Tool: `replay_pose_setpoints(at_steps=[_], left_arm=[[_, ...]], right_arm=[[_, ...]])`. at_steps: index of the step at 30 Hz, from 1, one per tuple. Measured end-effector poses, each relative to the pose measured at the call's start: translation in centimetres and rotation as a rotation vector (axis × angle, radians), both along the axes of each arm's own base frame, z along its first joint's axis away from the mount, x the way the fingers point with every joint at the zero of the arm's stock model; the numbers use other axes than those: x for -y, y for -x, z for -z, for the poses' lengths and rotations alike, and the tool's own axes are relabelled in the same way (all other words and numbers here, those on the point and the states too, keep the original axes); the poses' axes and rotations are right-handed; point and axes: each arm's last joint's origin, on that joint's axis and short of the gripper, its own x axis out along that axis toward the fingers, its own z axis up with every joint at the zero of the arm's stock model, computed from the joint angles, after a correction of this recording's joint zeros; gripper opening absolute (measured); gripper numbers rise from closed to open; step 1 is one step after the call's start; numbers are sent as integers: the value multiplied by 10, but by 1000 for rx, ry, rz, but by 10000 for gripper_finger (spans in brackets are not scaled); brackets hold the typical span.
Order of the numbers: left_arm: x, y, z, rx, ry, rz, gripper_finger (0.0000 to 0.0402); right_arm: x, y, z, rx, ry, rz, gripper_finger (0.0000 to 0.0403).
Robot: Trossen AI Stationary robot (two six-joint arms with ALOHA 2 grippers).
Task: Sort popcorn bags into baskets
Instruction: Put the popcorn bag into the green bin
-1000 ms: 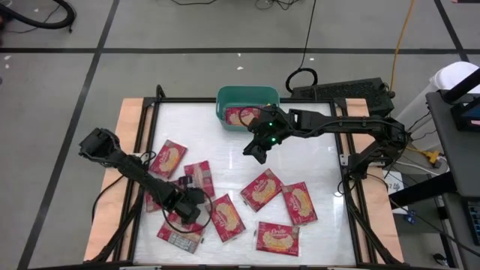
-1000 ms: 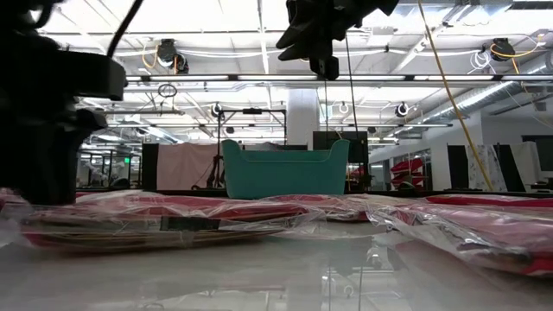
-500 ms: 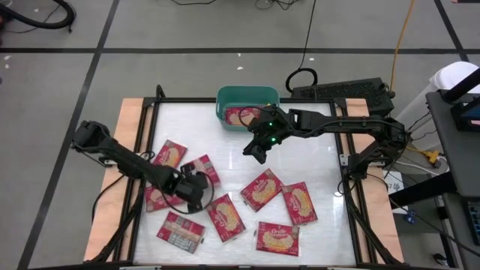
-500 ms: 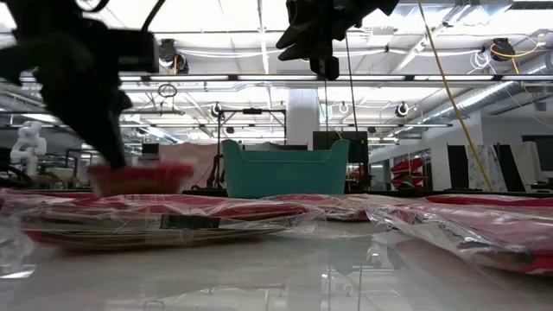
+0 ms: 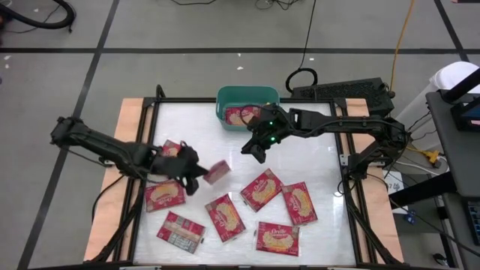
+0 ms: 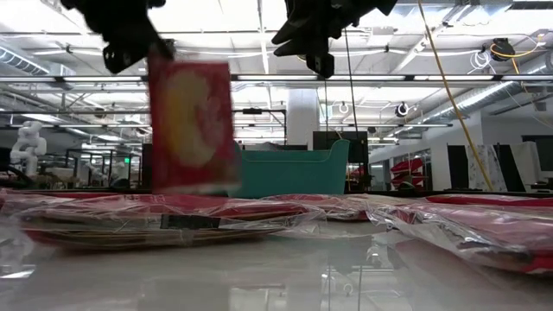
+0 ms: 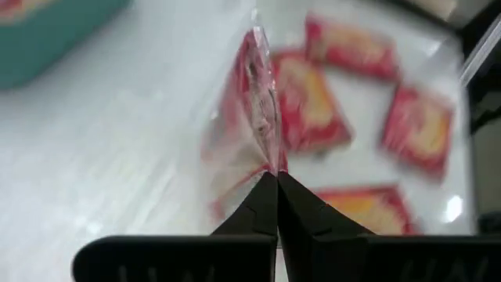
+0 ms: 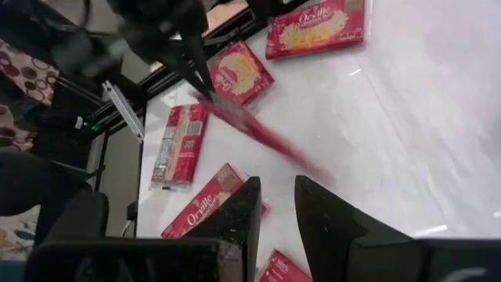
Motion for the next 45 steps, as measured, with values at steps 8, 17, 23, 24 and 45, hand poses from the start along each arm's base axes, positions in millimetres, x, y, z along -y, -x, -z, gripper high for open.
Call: replay_pose_setpoints(at_steps=[8, 17, 23, 24, 45], left_arm=[[-26, 9, -28, 185, 56, -84, 1], [-52, -2, -41, 343, 68, -146, 0], [-72, -8, -57, 407, 36, -218, 0], [-75, -10, -59, 407, 23, -223, 0], [-163, -84, -102, 481, 0, -179, 0]], right_arm=[[15, 19, -23, 71, 39, 41, 75], [16, 57, -54, 107, 195, 98, 75], [15, 81, -69, 136, 278, 70, 75], [15, 84, -70, 147, 290, 69, 75], [14, 120, -44, 316, 690, 163, 47]])
